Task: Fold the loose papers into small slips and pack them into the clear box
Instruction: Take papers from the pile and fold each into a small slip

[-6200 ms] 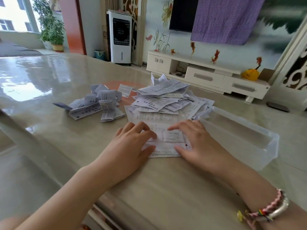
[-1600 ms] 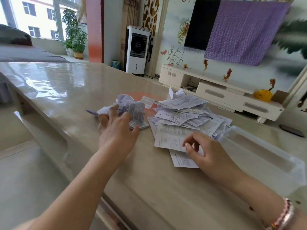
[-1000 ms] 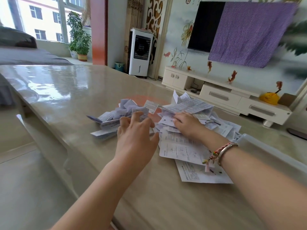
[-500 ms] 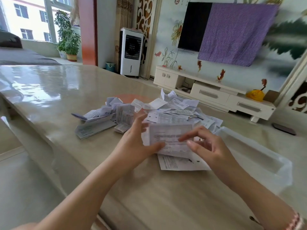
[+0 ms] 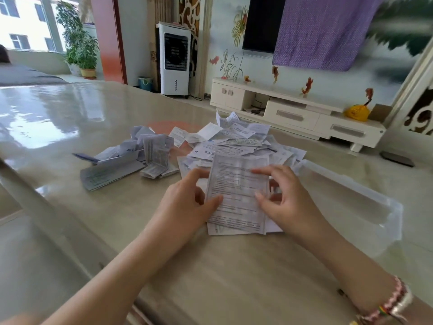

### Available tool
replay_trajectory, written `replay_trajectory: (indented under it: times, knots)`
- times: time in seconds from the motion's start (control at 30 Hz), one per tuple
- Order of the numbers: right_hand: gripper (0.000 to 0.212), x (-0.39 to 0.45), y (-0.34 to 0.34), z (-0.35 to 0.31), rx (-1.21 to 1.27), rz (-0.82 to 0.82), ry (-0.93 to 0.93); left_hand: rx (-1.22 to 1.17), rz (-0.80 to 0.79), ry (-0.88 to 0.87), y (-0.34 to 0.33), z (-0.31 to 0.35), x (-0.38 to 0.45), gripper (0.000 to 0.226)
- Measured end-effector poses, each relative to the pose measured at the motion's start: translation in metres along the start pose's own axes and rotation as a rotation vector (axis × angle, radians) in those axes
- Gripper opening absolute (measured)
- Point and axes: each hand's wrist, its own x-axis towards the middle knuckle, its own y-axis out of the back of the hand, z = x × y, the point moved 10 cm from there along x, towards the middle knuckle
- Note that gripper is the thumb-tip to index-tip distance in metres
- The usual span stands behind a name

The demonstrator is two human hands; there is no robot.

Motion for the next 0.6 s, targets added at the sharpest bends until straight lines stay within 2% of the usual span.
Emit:
replay_trajectory:
  times: [0.07,0.17,0.3,0.43,0.53,0.6]
  knots:
    - [0.031,-0.003,-0.009,0.003,-0.156,-0.069,-0.001,0.262,0.104,-0.049,0.008,0.007,-0.002,0.049]
    - [0.034,-0.008,-0.017,0.001,-0.321,-0.138,0.036,0.467,0.11,-0.089,0.005,0.013,-0.006,0.062]
    - [0.033,-0.015,-0.024,-0.009,-0.342,-0.203,0.147,0.614,0.038,-0.195,-0.007,0.019,-0.01,0.041]
    - [0.059,-0.024,-0.035,-0.016,-0.348,-0.319,0.256,0.655,-0.02,-0.243,-0.016,0.018,-0.012,0.036]
    - [0.064,-0.026,-0.036,-0.016,-0.348,-0.35,0.26,0.675,-0.055,-0.244,-0.018,0.015,-0.012,0.054]
    - [0.064,-0.026,-0.033,-0.015,-0.329,-0.359,0.242,0.688,-0.087,-0.269,-0.02,0.015,-0.013,0.075]
